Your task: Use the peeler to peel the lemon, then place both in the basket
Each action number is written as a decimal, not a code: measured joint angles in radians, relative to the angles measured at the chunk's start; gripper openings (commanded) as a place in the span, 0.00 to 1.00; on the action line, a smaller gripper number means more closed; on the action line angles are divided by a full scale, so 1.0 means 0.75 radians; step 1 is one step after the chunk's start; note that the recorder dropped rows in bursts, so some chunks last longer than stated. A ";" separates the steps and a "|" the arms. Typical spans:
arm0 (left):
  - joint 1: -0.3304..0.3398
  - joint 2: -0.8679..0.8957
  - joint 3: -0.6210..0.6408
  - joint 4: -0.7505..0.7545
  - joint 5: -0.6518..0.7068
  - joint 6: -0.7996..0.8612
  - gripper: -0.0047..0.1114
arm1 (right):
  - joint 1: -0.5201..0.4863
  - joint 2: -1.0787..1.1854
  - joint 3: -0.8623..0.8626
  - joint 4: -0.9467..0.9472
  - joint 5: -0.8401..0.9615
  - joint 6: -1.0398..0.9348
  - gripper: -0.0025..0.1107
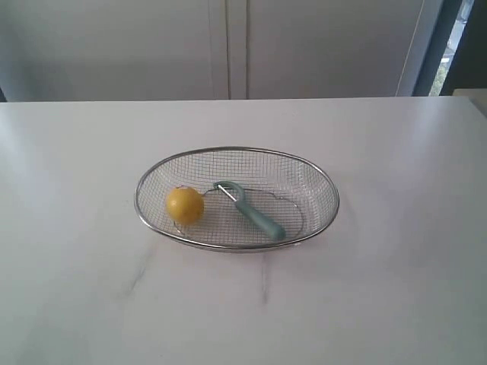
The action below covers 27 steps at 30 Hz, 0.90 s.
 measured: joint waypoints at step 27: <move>0.082 -0.005 0.000 0.000 0.027 0.067 0.04 | 0.000 -0.007 0.000 0.007 0.000 0.000 0.02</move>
